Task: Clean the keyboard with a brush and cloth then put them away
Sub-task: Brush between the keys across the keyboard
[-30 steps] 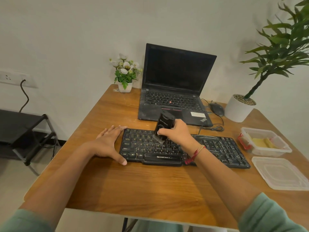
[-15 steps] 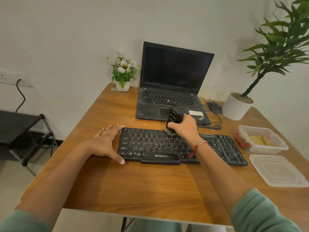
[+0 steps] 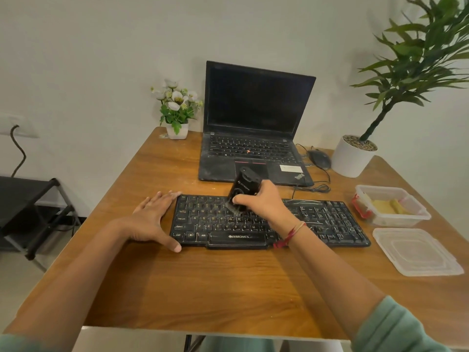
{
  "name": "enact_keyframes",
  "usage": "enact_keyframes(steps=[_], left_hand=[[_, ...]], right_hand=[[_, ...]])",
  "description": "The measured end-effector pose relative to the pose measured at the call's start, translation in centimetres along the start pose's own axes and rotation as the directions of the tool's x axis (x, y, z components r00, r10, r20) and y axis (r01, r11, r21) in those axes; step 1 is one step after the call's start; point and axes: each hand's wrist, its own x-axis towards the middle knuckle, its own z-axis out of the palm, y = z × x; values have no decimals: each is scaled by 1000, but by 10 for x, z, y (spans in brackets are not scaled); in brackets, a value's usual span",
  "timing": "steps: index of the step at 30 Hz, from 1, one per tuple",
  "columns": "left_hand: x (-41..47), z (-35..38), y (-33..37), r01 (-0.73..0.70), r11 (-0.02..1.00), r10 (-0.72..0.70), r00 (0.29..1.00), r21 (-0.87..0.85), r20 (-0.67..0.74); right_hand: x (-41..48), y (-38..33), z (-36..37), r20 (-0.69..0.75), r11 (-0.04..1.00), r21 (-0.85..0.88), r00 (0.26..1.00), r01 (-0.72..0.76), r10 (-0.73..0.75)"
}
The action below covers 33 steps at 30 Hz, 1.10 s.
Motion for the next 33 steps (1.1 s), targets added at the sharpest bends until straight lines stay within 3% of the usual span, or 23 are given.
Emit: enact_keyframes(steps=[4,5,9,14,19,25,30,33], left_hand=[[1,0,-1,3,1000,-3,1000,12,6],[1,0,-2,1,1000,-1,1000,10,9],[2,1,-3,-2,1000,2,1000,18,13],[3,-1,1,12,1000,-12,999,12,29],[4,1,6,41,999,-41,999,-11,5],[3,2,5,30,999,-30,1000,-20,2],[4,2,3,29,999,-29,999,20,15],[4,2,4,35,999,-35,999,16,22]], right_hand=[[7,0,-19,-183,997,-77,983,4,-18],[7,0,-18,-182,997,-80,983,8,-23],[0,1,3,38,996,88,999,-29,25],[8,0,-15,-175,1000,1,984,-28,28],[-2,-11,10,47,999,-35,998,38,-37],[6,-7,-15,-162,990,-144,986,8,-31],[-6,-8,5,64,995,-95,998,34,-28],[4,-6,-9,-60,992,-123,998,13,-20]])
